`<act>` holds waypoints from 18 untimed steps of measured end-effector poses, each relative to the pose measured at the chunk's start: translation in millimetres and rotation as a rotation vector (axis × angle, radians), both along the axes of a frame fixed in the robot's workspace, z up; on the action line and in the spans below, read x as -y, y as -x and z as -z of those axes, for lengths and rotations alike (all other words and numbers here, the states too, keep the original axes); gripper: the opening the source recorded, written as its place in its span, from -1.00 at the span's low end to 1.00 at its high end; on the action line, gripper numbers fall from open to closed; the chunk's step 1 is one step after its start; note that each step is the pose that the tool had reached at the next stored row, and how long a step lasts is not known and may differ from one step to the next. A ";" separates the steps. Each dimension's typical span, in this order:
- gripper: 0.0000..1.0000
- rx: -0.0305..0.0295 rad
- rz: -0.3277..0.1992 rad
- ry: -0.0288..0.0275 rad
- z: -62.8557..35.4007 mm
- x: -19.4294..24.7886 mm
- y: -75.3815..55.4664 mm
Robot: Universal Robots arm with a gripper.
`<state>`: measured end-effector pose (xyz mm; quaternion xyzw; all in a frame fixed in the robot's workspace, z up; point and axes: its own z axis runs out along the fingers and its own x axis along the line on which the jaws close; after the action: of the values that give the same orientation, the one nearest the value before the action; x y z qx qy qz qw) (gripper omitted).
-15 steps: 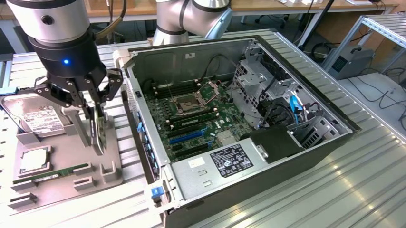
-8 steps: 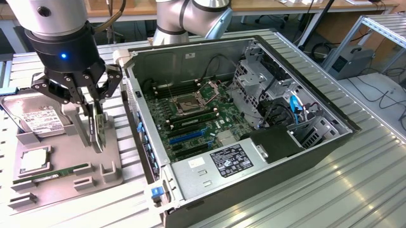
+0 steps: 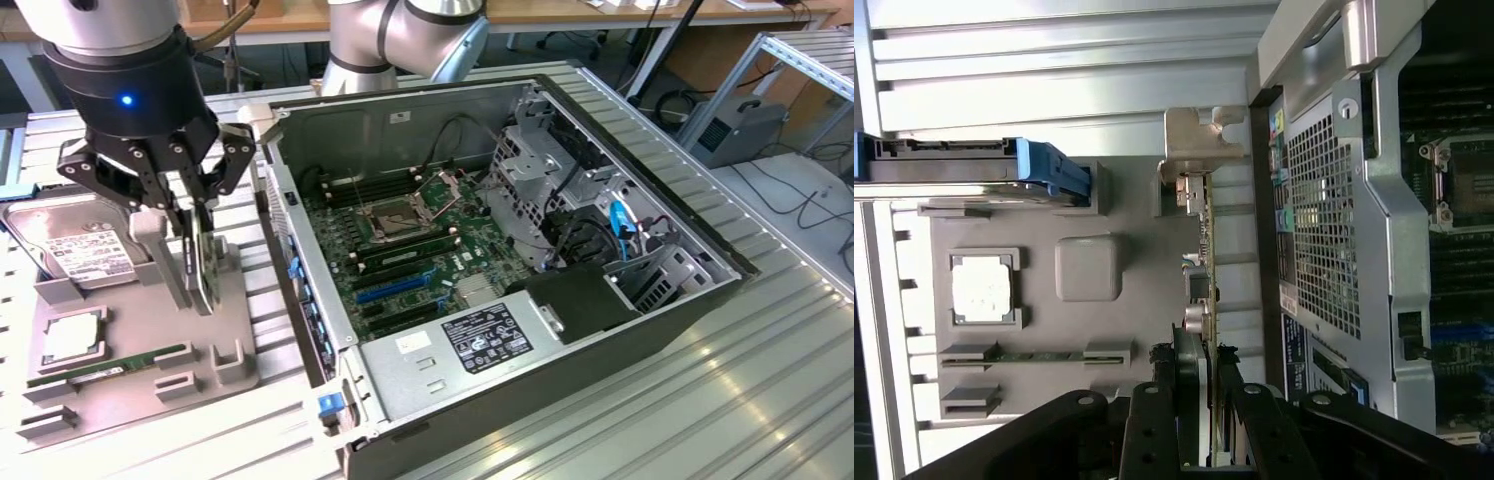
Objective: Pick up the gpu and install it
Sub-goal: 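Pick up the gpu and move the gpu toward the slot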
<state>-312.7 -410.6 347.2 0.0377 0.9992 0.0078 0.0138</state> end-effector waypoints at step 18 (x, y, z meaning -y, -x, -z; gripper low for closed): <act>-0.46 0.0001 0.000 -0.0001 -24.8 -0.1 0.0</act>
<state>-312.7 -410.5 372.0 0.0377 0.9992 0.0078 0.0138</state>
